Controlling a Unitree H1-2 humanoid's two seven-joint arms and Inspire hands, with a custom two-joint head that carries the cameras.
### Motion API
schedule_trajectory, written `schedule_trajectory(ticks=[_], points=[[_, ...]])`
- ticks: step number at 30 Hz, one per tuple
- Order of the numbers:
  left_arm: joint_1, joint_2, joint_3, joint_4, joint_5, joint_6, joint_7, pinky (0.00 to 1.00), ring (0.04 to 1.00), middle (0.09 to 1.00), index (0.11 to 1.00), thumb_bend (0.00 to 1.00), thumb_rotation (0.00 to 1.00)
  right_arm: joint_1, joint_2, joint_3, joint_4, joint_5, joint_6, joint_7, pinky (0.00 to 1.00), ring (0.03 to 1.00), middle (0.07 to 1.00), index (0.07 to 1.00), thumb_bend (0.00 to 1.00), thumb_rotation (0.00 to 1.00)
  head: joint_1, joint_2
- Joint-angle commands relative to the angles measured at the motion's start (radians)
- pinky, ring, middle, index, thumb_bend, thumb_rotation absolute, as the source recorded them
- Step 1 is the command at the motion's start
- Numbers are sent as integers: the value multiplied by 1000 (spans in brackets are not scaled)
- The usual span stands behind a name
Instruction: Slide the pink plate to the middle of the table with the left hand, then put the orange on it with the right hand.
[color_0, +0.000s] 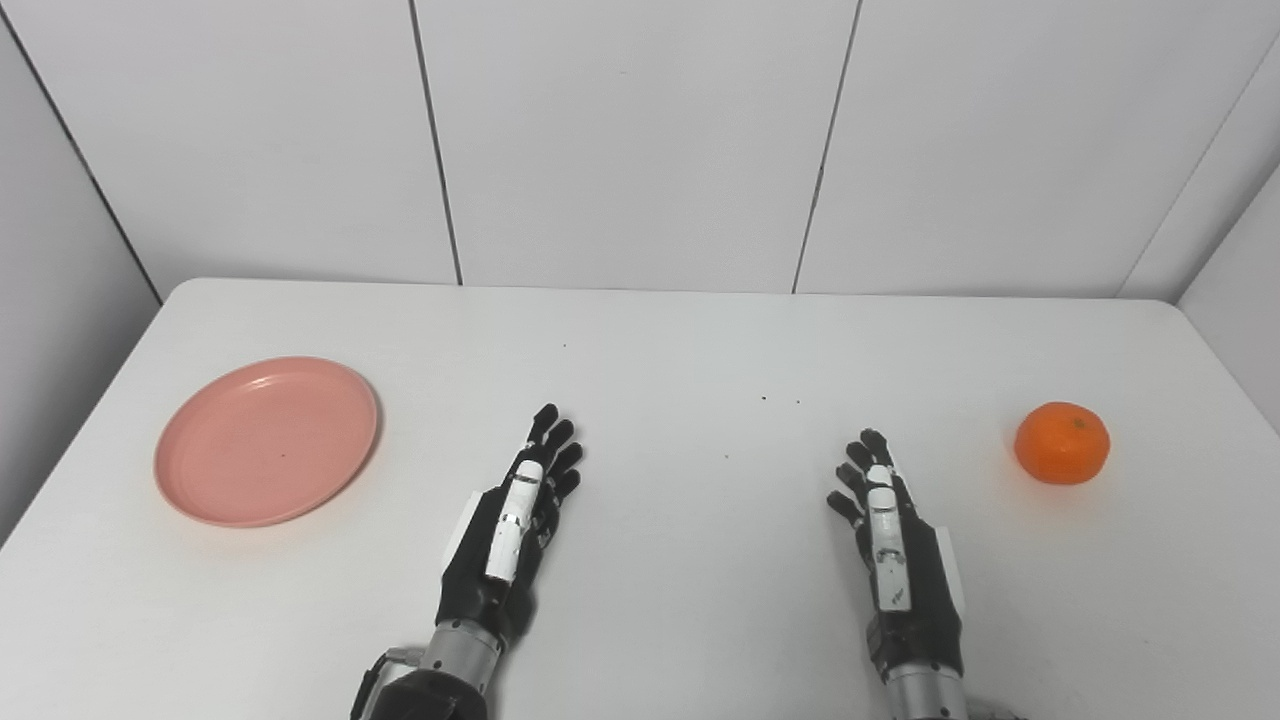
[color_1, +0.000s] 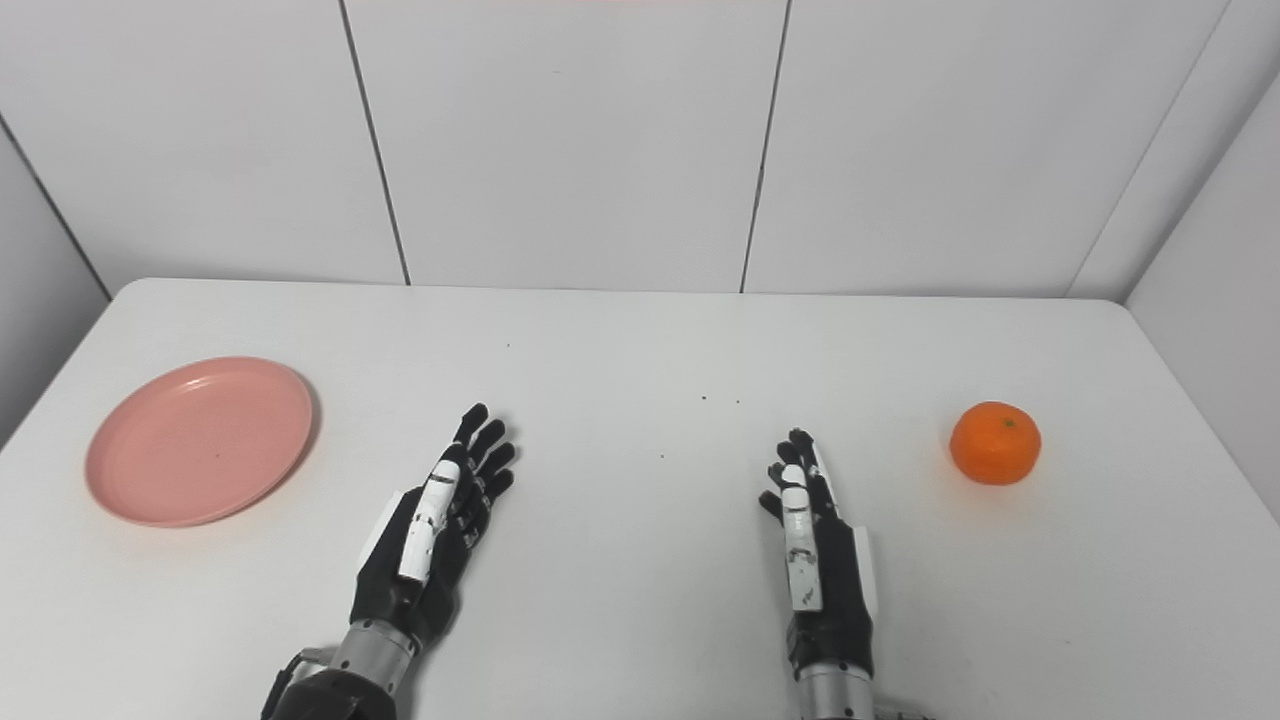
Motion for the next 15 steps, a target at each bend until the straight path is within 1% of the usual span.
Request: schedule_trajectory(ticks=[1,6,7,8,9,10,11,14,15], points=[[9,-4,-8,-10,-1,3,-2,983,977,989,985,369,1000,-1,1,0,-10,2,-13,0,894,913,928,932,218,1000,1,1],[10,-13,-20,-1,13,0,3,988,976,989,986,366,1000,-2,-13,-11,0,33,-28,16,907,925,940,948,208,1000,67,-31],[12,-16,-24,5,18,-5,5,986,974,987,984,366,1000,0,-20,-13,3,39,-32,21,908,927,944,952,206,1000,93,-46],[13,-19,-28,10,20,-10,5,986,974,987,984,367,1000,1,-26,-13,4,43,-33,25,910,929,946,954,206,1000,93,-46],[13,-23,-32,16,24,-17,7,987,973,987,984,363,1000,3,-33,-15,6,49,-35,29,912,932,949,956,211,1000,119,-59],[15,-27,-35,22,26,-26,8,985,972,986,983,355,1000,5,-38,-17,8,54,-41,33,910,931,948,955,209,1000,122,-61],[15,-31,-39,32,29,-39,10,984,972,985,983,353,1000,6,-44,-20,11,61,-48,37,910,930,948,955,208,1000,143,-73],[18,-40,-51,56,35,-69,17,980,967,982,979,352,1000,8,-51,-28,14,78,-47,40,905,931,949,953,181,1000,164,-87],[19,-45,-54,63,39,-76,21,980,966,982,979,353,1000,9,-55,-29,16,78,-51,43,905,932,949,953,177,1000,181,-97]])
